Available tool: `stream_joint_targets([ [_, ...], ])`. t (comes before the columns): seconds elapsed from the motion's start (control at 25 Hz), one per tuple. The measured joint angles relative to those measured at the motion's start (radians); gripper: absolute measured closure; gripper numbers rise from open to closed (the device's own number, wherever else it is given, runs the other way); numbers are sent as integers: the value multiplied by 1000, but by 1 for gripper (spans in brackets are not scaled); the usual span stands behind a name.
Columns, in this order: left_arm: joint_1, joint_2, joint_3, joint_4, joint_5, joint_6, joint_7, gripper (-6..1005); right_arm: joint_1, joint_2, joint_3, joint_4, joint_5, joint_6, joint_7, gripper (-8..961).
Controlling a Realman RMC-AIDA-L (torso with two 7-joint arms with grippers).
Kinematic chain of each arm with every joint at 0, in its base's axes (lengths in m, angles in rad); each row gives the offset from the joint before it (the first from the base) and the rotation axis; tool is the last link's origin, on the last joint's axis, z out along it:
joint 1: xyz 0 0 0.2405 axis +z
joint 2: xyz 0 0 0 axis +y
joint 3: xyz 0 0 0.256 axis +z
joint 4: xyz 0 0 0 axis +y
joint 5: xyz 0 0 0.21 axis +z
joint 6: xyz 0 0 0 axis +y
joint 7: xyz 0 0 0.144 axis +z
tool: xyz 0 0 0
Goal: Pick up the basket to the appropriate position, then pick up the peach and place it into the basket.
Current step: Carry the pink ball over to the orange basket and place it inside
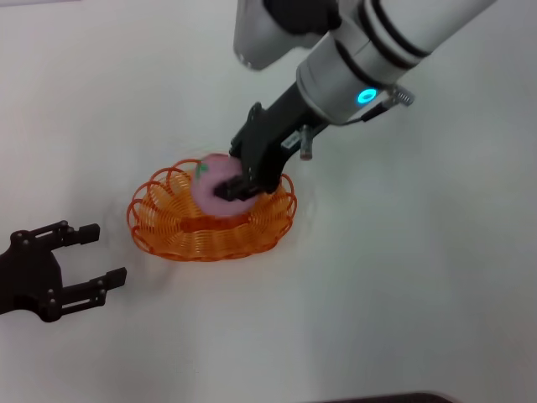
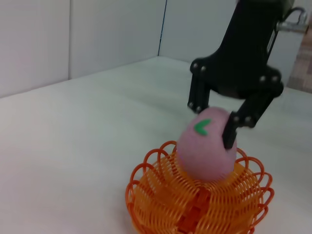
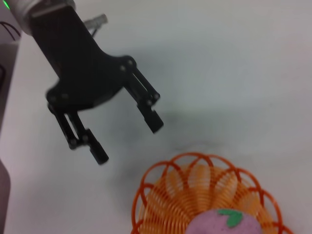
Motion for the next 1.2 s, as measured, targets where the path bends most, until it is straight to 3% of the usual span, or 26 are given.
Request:
stream_joint_targets([
  [0.24,0,0,0,0,-1,3,0,248,21,5,-74,77,0,72,0,611],
  [0.64,2,-1,-3,9,-2,6,0,248,24,2,-79,82,6,69,-11,605],
  [0.96,5,-2,-4,9,-2,8,0,248,24,2,-79,83,11,66,-16,379],
  [1.2,5,-2,-5,9,-2,8,-1,248,22,2,-75,83,11,66,-16,137],
])
